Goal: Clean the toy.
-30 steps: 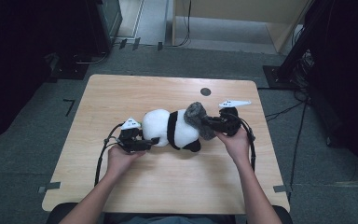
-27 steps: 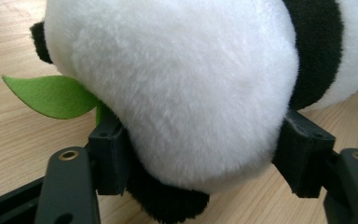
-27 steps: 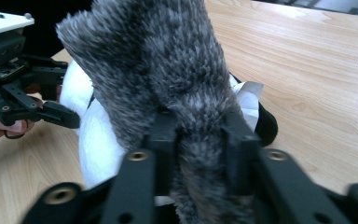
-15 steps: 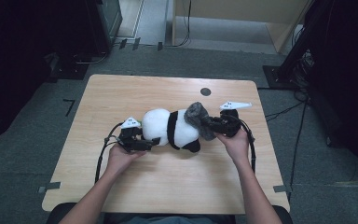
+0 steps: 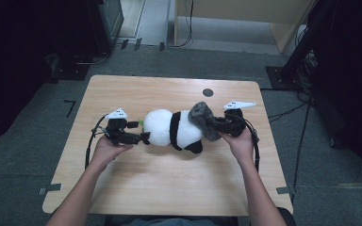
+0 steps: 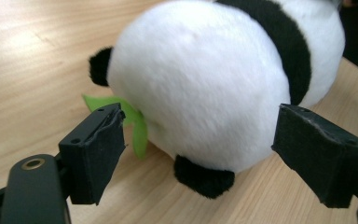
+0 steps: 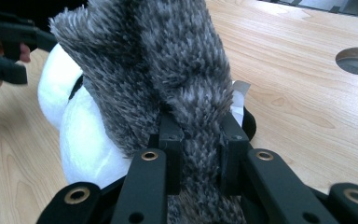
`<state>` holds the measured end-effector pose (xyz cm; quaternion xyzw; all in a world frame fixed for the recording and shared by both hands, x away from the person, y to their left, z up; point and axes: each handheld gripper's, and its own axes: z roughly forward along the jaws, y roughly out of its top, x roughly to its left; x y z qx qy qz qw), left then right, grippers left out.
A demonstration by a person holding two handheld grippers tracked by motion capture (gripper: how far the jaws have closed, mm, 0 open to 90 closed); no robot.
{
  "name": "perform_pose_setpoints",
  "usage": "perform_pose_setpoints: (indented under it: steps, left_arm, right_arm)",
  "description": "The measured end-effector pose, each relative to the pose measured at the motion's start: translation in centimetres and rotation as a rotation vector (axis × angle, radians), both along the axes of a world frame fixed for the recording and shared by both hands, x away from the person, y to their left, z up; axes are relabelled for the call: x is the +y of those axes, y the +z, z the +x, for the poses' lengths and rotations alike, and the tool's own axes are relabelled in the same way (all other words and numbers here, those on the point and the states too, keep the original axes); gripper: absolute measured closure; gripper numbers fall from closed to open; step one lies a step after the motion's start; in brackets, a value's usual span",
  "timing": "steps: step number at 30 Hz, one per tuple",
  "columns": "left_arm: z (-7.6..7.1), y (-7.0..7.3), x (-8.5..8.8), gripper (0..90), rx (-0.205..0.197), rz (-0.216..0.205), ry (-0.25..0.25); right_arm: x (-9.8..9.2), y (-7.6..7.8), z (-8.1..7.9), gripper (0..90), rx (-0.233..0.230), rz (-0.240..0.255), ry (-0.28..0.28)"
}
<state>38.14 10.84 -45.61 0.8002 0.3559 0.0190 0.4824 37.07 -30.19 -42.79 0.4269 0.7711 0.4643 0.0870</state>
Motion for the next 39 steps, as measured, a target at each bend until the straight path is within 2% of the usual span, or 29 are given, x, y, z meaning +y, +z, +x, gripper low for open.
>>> perform_pose_setpoints:
  steps: [1,3,5,9,11,13,15,17,21,23,24,27,29,30,36,37,39]
  left_arm:
    - [0.2,0.1,0.1,16.8,-0.006,-0.003,-0.004]
    - [0.7,0.5,0.3,23.9,-0.041,0.016,-0.022]
    - [1.3,0.8,0.4,24.6,-0.058,0.014,-0.029]
    - [2.7,0.7,1.0,24.7,-0.068,0.006,-0.032]
    - [3.2,0.4,1.1,24.7,-0.078,0.019,-0.023]
    - [3.7,0.0,1.0,25.7,-0.087,0.021,-0.035]
    - [4.2,-0.6,0.7,25.9,-0.057,0.005,-0.065]
    - [4.4,-0.9,0.5,26.4,-0.047,-0.022,-0.092]
    - [4.4,-1.1,0.4,31.4,-0.050,-0.065,-0.154]
    - [4.1,-1.2,-0.3,30.2,-0.051,-0.070,-0.207]
    - [3.8,-1.3,-0.8,25.3,-0.066,-0.046,-0.213]
    - [3.1,-1.2,-1.9,14.0,-0.117,0.016,-0.212]
    - [3.1,-1.0,-1.9,13.0,-0.127,0.028,-0.199]
    - [3.1,-0.9,-1.7,13.1,-0.123,0.020,-0.194]
    - [3.4,-0.6,-0.3,16.0,-0.124,0.006,-0.168]
    - [3.4,-0.6,0.1,18.8,-0.125,0.001,-0.170]
    - [3.5,-0.5,0.8,29.9,-0.126,-0.008,-0.178]
  right_arm:
    - [0.0,0.0,0.0,76.8,0.001,-0.001,0.000]
    - [0.0,0.0,0.0,76.7,0.001,-0.005,0.002]
    - [-0.1,0.0,0.1,76.6,0.005,-0.007,0.004]
    - [-0.3,0.0,0.1,76.0,0.011,-0.005,0.008]
    - [-0.4,0.0,0.2,76.0,0.019,-0.005,0.012]
    - [-0.5,-0.1,0.2,75.7,0.026,-0.002,0.016]
    - [-0.6,-0.2,0.3,75.4,0.032,0.002,0.019]
    - [-0.5,-0.3,0.4,75.1,0.040,0.002,0.021]
    - [-0.4,-0.8,0.5,75.3,0.057,0.015,0.037]
    - [-0.3,-1.0,0.6,75.4,0.068,0.032,0.046]
    - [-0.3,-1.1,0.7,75.4,0.069,0.037,0.051]
    - [-0.2,-1.1,0.7,75.2,0.066,0.035,0.054]
    - [-0.3,-1.1,0.7,75.0,0.064,0.031,0.053]
    - [-0.3,-1.1,0.7,74.9,0.065,0.035,0.053]
    - [-0.5,-1.1,0.8,73.9,0.068,0.001,0.044]
    - [-0.6,-1.2,0.9,73.8,0.074,-0.003,0.042]
    - [-0.7,-1.4,0.9,73.8,0.085,-0.008,0.041]
